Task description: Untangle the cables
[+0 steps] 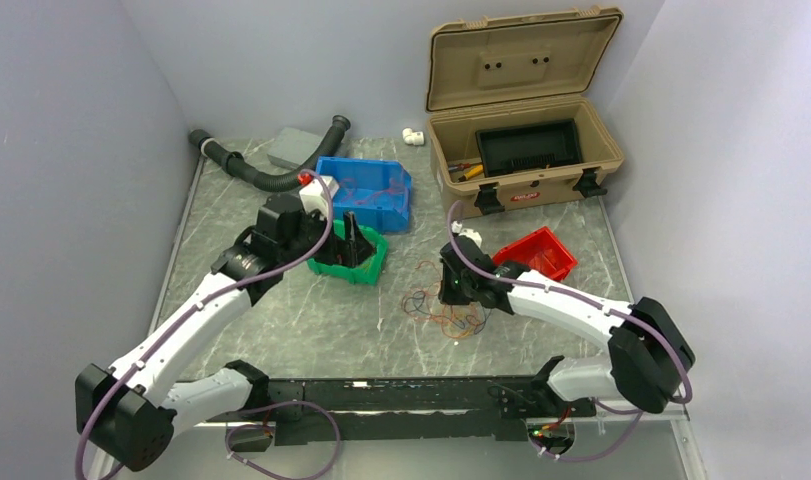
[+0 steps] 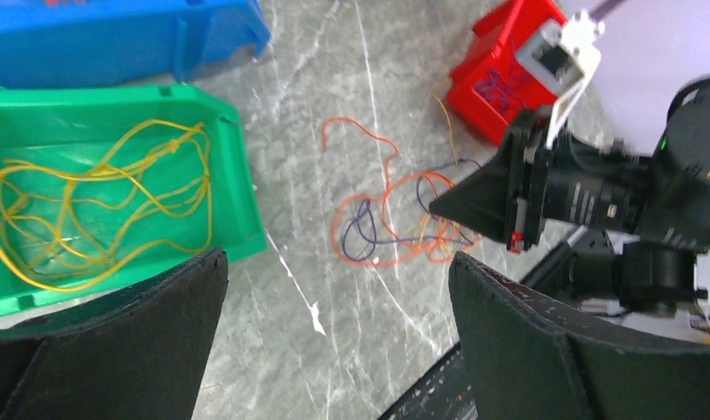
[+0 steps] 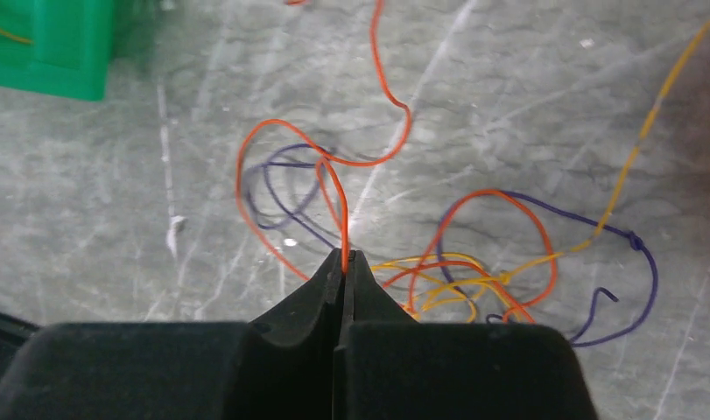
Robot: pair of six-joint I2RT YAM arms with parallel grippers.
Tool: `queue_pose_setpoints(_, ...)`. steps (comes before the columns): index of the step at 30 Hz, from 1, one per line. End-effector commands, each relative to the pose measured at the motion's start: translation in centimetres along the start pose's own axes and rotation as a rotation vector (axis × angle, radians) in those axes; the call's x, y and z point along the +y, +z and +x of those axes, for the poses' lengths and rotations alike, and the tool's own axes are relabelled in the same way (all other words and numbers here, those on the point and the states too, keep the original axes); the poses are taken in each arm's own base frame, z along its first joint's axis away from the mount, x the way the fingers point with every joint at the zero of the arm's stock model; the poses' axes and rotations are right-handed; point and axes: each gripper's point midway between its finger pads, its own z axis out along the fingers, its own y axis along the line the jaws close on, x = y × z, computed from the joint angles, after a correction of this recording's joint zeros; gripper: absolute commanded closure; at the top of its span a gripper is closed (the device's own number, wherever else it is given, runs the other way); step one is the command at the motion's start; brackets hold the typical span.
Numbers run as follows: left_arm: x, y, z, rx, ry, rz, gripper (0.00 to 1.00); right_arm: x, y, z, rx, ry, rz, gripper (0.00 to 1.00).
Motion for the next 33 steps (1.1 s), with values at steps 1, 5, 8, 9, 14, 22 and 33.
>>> queue_pose_setpoints(1, -3.1, -0.9, -0.1, -0.062, 0.048, 0.168, 0.02, 5.8, -3.4, -4.7, -0.128, -0.058, -0.241, 1.0)
queue_pose_setpoints(5, -5.5, -1.5, 1.2, -0.067, 0.073, 0.347, 0.02, 11.0, -9.6, -7.9, -0.233, -0.149, -0.501, 1.0)
queue_pose_setpoints(8, -6.5, -2.1, 0.9, -0.12, 0.088, 0.417, 0.01, 13.5, -15.3, -11.0, -0.34, -0.195, -0.617, 1.0)
queue_pose_setpoints(9, -6.6, -2.3, 0.9, -0.132, 0.09, 0.428, 0.01, 13.9, -16.9, -11.9, -0.37, -0.204, -0.634, 1.0)
queue_pose_setpoints(14, -8.2, -3.3, 0.6, -0.233, 0.116, 0.549, 0.01, 16.0, -24.9, -16.1, -0.505, -0.227, -0.716, 1.0)
queue_pose_setpoints(22, -8.0, 0.1, 0.3, -0.263, 0.154, 0.48, 0.01, 18.1, -34.6, -19.1, -0.667, -0.178, -0.909, 1.0)
queue_pose_setpoints(33, -7.3, 9.6, 2.8, -0.178, 0.019, 0.416, 0.31, 18.2, -43.2, -22.4, -0.872, -0.156, -0.986, 1.0)
